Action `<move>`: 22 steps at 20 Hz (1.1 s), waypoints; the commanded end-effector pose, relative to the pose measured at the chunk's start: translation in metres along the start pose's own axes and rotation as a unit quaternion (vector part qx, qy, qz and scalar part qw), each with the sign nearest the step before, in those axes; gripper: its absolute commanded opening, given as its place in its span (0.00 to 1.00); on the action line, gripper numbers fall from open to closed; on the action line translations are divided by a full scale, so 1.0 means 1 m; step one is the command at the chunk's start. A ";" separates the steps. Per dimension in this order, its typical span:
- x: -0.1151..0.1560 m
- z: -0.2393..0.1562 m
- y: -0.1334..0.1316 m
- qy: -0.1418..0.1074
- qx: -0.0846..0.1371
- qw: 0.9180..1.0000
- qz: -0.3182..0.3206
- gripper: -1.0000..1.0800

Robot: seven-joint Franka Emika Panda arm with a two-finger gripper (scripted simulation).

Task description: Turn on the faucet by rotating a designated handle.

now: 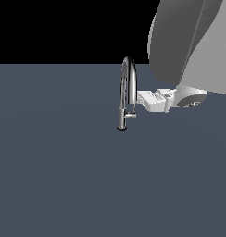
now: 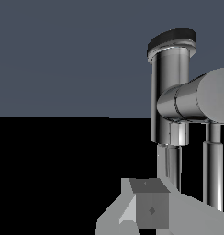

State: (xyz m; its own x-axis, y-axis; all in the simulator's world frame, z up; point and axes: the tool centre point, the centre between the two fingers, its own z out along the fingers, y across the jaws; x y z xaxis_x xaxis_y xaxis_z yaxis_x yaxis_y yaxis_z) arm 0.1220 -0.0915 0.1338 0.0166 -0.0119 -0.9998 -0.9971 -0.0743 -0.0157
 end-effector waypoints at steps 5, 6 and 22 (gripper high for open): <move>0.006 0.001 -0.001 -0.007 0.007 1.000 0.006 0.00; 0.006 0.001 -0.001 -0.007 0.007 1.000 0.006 0.00; 0.002 0.001 0.015 -0.007 0.007 1.000 0.006 0.00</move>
State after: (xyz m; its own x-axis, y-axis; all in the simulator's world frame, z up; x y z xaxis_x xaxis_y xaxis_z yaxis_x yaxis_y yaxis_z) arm 0.1091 -0.0914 0.1309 0.0036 0.0003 -1.0000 -0.9981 -0.0609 -0.0036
